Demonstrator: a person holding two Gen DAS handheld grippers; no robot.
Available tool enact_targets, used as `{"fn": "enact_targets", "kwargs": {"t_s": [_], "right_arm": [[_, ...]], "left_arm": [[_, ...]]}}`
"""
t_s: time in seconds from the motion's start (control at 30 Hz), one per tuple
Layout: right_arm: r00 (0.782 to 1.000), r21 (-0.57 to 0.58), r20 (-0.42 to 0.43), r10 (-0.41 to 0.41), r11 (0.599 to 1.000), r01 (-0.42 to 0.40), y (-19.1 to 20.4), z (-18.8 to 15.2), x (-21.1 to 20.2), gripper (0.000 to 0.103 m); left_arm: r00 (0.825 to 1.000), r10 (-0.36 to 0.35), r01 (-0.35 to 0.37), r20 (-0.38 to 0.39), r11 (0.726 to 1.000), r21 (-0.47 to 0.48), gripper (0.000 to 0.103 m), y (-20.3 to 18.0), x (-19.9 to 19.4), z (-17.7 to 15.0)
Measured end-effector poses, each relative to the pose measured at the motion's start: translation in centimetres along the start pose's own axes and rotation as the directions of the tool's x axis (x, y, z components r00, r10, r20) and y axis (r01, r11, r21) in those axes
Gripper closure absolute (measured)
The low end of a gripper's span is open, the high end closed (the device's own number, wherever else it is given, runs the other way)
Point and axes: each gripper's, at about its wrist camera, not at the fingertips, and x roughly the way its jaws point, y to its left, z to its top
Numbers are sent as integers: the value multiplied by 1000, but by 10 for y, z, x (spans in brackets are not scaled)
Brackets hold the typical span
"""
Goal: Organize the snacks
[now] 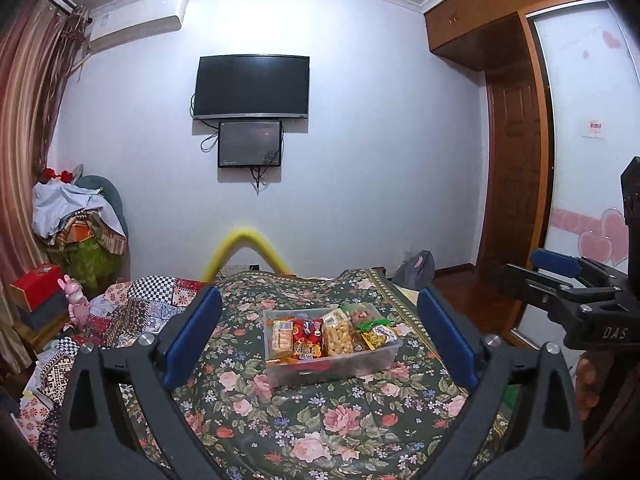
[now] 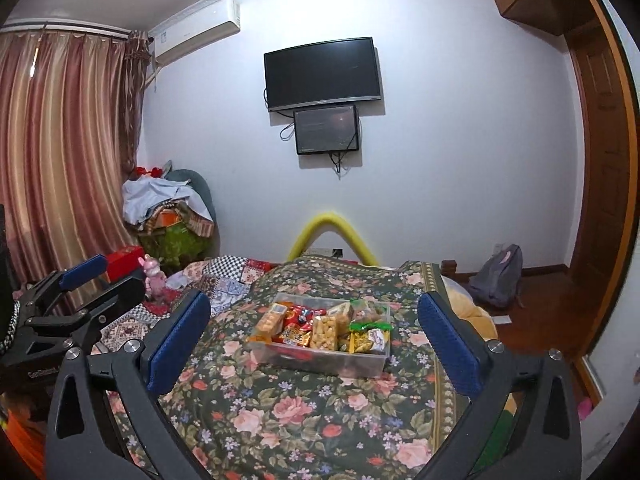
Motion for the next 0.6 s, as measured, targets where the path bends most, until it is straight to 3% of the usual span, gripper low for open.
{"fn": "enact_targets", "kwargs": {"t_s": [0.6], "right_arm": [[1000,6,-14,-3,1000,3,0,-7,-3,0]], "left_arm": [[1000,-6,6,-21,1000,-2,3,1,4,-7]]}}
